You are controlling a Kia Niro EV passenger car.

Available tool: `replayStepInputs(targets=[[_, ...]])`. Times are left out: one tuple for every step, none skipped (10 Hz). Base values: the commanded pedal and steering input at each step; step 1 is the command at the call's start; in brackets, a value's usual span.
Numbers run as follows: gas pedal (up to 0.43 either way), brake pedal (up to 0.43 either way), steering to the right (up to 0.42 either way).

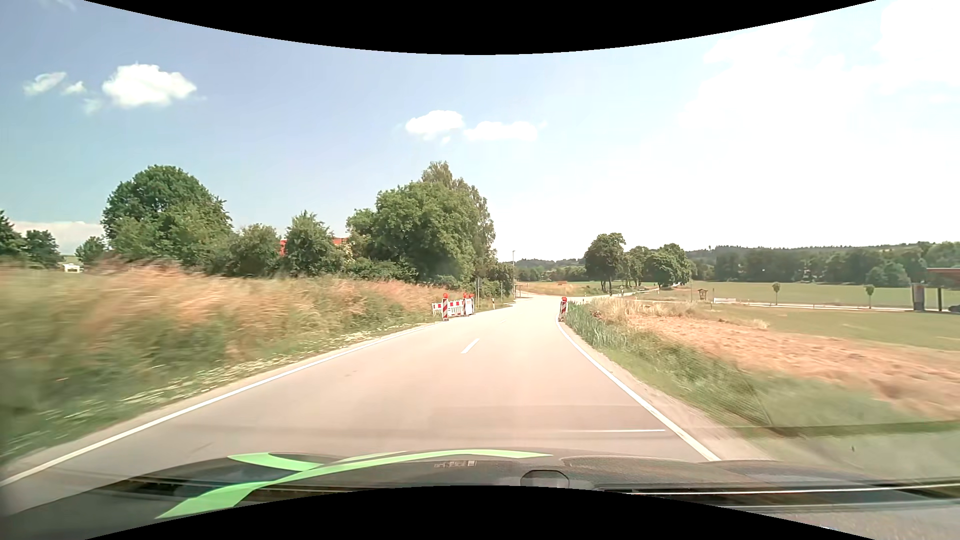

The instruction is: Follow the waypoints while adhering to traffic rules and regulations

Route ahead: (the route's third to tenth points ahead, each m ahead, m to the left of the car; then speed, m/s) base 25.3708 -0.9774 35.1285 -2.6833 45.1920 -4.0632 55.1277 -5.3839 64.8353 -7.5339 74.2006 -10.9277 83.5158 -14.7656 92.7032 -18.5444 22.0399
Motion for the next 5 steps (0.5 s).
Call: replayStepInputs(targets=[[0.157, 0.000, 0.019], [0.157, 0.000, 0.019], [0.130, 0.000, 0.019], [0.110, 0.000, 0.019], [0.110, 0.000, 0.019]])
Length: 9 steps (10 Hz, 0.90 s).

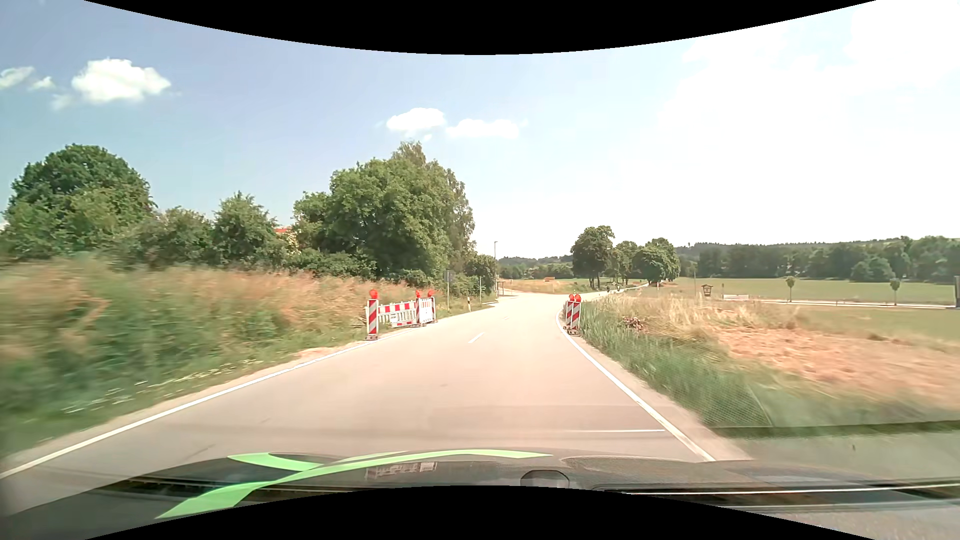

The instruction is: Follow the waypoints while adhering to traffic rules and regulations

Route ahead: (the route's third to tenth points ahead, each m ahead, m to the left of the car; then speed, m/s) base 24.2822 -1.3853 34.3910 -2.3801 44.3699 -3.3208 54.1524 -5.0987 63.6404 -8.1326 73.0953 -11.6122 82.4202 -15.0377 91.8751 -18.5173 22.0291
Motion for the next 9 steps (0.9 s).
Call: replayStepInputs(targets=[[0.110, 0.000, 0.020], [0.118, 0.000, 0.020], [0.130, 0.000, 0.020], [0.138, 0.000, 0.021], [0.157, 0.000, 0.022], [0.189, 0.000, 0.022], [0.209, 0.000, 0.022], [0.220, 0.000, 0.023], [0.228, 0.000, 0.025]])
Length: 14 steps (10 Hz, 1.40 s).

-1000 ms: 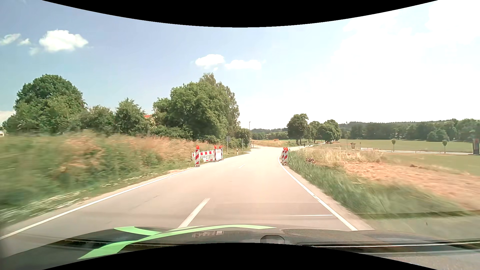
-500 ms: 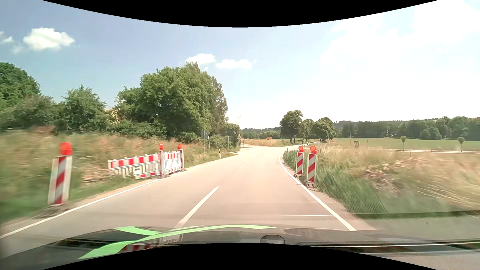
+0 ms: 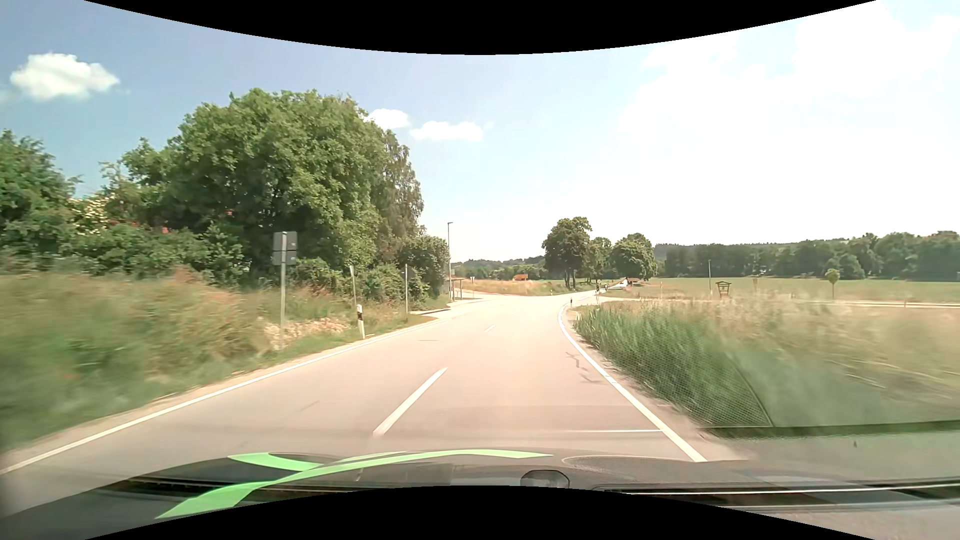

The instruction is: Follow the waypoints while adhering to traffic rules and regulations

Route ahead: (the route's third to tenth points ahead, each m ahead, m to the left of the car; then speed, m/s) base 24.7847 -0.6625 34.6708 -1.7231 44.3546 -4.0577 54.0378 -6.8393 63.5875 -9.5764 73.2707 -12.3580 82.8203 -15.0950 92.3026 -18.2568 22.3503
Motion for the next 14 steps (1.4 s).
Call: replayStepInputs(targets=[[0.240, 0.000, 0.025], [0.240, 0.000, 0.025], [0.228, 0.000, 0.025], [0.220, 0.000, 0.025], [0.177, 0.000, 0.025], [0.169, 0.000, 0.025], [0.157, 0.000, 0.025], [0.157, 0.000, 0.025], [0.157, 0.000, 0.025], [0.169, 0.000, 0.025], [0.177, 0.000, 0.025], [0.197, 0.000, 0.025], [0.220, 0.000, 0.025], [0.220, 0.000, 0.025]])
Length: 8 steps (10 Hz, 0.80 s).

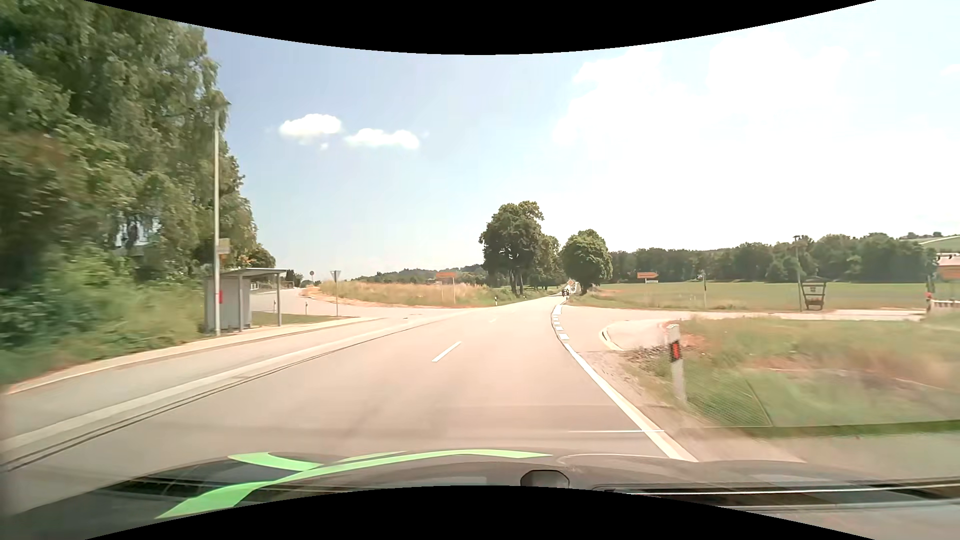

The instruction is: Follow the waypoints while adhering to traffic rules and regulations

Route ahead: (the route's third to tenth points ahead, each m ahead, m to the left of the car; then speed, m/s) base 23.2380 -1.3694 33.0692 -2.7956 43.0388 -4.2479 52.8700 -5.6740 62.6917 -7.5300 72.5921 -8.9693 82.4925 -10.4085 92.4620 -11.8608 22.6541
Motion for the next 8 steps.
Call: replayStepInputs(targets=[[0.220, 0.000, 0.024], [0.220, 0.000, 0.023], [0.220, 0.000, 0.024], [0.220, 0.000, 0.023], [0.228, 0.000, 0.021], [0.220, 0.000, 0.019], [0.197, 0.000, 0.019], [0.177, 0.000, 0.018]])
